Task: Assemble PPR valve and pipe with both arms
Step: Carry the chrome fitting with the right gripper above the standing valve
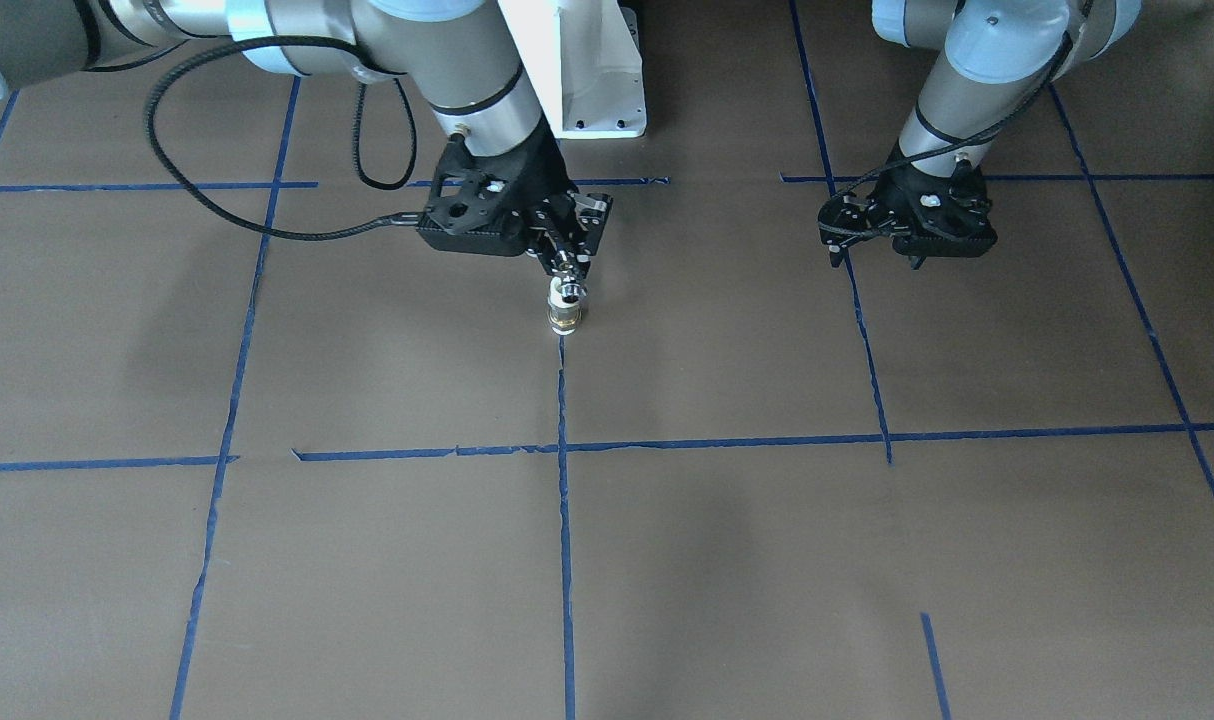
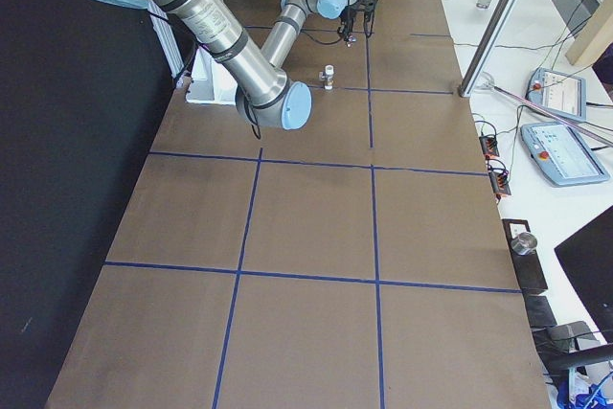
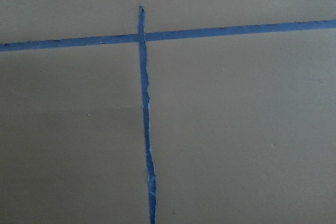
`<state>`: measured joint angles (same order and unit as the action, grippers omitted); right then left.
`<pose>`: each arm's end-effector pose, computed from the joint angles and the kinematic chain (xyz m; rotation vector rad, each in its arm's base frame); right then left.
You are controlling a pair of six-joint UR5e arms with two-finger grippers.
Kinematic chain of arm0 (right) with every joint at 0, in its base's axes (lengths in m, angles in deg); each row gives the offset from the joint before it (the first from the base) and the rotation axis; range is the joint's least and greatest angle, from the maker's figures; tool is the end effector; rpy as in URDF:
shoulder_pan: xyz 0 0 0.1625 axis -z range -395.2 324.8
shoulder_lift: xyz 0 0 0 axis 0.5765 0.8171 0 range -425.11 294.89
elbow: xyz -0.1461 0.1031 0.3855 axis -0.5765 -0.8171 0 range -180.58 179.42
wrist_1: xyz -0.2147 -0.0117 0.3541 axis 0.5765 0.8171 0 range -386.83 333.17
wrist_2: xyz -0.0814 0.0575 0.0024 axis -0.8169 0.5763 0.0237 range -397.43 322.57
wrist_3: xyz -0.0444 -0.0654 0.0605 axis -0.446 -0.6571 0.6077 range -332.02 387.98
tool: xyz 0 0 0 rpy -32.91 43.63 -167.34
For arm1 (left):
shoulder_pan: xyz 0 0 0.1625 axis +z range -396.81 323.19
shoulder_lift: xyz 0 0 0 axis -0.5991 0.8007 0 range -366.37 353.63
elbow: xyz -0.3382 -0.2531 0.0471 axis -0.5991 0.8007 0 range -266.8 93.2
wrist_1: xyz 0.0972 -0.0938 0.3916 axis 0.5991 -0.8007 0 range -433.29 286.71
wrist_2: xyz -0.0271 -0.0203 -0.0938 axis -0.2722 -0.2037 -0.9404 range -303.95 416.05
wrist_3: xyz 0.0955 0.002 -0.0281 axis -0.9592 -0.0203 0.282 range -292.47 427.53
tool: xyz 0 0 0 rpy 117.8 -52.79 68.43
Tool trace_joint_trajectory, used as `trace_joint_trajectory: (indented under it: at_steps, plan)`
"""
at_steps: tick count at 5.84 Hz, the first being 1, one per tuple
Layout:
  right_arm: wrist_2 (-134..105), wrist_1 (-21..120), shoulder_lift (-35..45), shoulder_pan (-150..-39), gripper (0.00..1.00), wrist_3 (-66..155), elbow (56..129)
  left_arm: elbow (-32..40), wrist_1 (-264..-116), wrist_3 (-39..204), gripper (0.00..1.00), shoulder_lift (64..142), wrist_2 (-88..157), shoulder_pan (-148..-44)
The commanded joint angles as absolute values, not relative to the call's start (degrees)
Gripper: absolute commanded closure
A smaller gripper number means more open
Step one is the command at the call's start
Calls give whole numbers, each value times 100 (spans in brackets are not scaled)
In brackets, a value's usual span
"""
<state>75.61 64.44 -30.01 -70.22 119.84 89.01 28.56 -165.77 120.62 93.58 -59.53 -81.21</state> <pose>-0.5262 -0.4838 0.0626 -0.0965 -0.9900 0.4036 0.3135 -0.4336 0.3644 0.0959 0.7713 0.0230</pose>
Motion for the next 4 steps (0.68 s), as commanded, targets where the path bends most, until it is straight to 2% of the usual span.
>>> trace_joint_trajectory:
  at_steps: [1, 4]
  plan:
    - [7585, 7114, -3066, -6844, 100, 12018, 8871, 2852, -16575, 12096, 0, 9277, -6128, -8137]
    - [7577, 7608, -3005, -6676, 100, 12018, 8985, 2860, -16575, 12114, 0, 9277, -6119, -8154]
